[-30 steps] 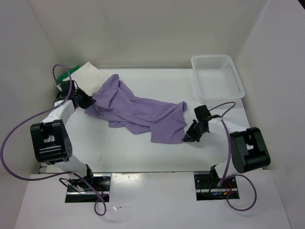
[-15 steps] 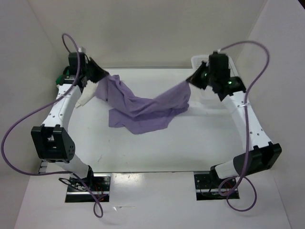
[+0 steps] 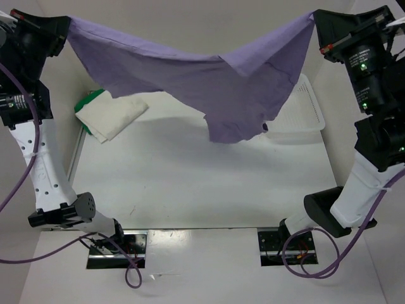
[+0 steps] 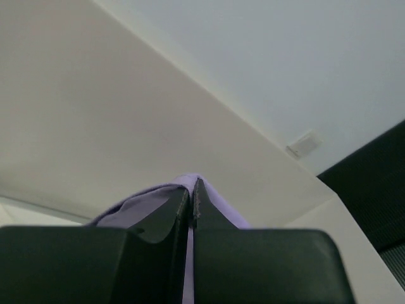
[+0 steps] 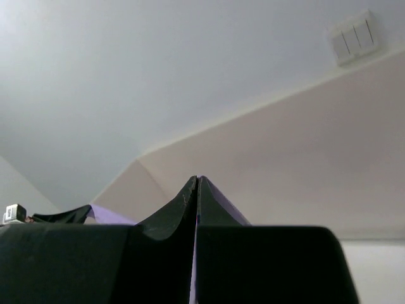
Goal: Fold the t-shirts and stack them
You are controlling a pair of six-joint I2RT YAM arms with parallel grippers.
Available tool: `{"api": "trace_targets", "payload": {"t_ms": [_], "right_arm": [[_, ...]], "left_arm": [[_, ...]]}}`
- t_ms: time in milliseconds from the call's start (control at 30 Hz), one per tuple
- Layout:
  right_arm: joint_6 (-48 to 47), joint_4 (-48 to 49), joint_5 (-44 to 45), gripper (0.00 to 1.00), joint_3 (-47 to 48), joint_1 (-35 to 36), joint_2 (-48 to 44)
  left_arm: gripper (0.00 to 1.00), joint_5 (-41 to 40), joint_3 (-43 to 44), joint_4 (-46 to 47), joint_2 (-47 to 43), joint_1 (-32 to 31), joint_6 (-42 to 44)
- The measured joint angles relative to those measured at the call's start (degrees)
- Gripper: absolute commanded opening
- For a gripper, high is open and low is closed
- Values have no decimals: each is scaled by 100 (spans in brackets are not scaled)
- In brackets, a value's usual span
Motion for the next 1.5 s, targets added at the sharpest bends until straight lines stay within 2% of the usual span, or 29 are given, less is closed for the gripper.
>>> {"api": "trace_targets", "payload": {"t_ms": [167,267,333,433,567,700,800,933,1033,1167,1267,1367,1500], "right_arm": [[0,278,-94,0,424,-87,179],[-22,813,-59,0,-57,-96,254],[-7,909,-136,0,160,-203,734],[155,1152,-697,0,319,-708,1624],[378,1207,-1235,0,323,-1220,3058],[667,1165,-1602,0,251,-1392,4249],[885,1152,-1792,0,195,-1438,4459],[1091,1626,-1958,0,227,-1443,4092],[1174,2004,-1982,0,227,-1447,3517],[1231,2326,-2197,0,254,-1447,2627],[1163,2330,-2328,0,131,-1447,2013],[940,2295,-2420,0,-903,-1445,1233],[616,2216,-2426,0,-3449,-1445,136]], "left_arm": [[5,11,146,-61,-87,-48,-7],[5,2,-264,26,-109,-48,2],[5,-52,-758,98,-105,-105,37],[5,-247,-1523,164,74,-227,153],[5,-385,-1956,138,793,-463,229],[5,-431,-1742,-15,1777,-664,306],[5,-417,-1084,-186,2380,-748,299],[5,-352,-208,-240,2527,-734,254],[5,-225,197,79,2356,-671,127],[5,-66,352,339,2013,-455,-37],[5,-17,155,549,1718,-326,-66],[5,7,-686,870,1252,-293,-44],[5,59,-2297,1130,621,-304,46]]}}
